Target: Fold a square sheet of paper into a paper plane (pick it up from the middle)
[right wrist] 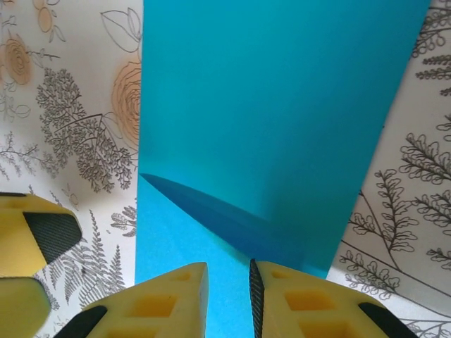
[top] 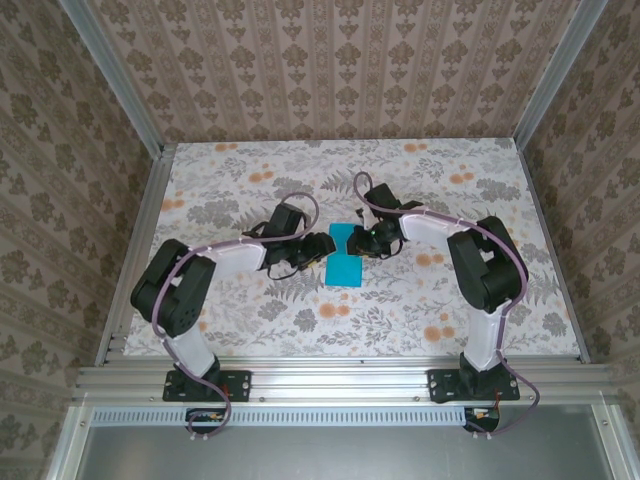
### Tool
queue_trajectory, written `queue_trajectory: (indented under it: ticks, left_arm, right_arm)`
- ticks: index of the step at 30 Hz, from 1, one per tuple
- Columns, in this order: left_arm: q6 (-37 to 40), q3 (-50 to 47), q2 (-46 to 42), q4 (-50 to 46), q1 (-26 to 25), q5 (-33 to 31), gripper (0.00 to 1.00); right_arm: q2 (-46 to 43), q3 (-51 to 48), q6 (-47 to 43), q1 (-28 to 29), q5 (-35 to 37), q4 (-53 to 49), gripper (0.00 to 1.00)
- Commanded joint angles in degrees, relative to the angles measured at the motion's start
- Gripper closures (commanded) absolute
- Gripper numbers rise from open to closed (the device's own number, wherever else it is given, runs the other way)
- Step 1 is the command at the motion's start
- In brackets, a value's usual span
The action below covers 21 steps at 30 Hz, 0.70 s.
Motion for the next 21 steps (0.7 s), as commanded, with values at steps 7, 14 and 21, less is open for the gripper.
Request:
queue_trajectory:
  ticks: [7, 14, 21]
  left_arm:
    - [-3.34, 2.92, 4.84, 3.58, -1.89, 3.77, 0.41]
    - [-3.78, 4.37, 6.62, 4.16, -2.18, 4.4, 0.42]
    - [-4.54, 5.58, 8.5, 4.84, -2.66, 4.86, 0.44]
  right_arm:
    - [2.84, -1.9, 1.14, -2.04, -0.19, 1.0, 0.74]
    - [3.98, -3.44, 2.49, -2.85, -1.96, 2.83, 0.75]
    - [4.34, -4.52, 3.27, -3.48, -2.89, 3.97, 0.77]
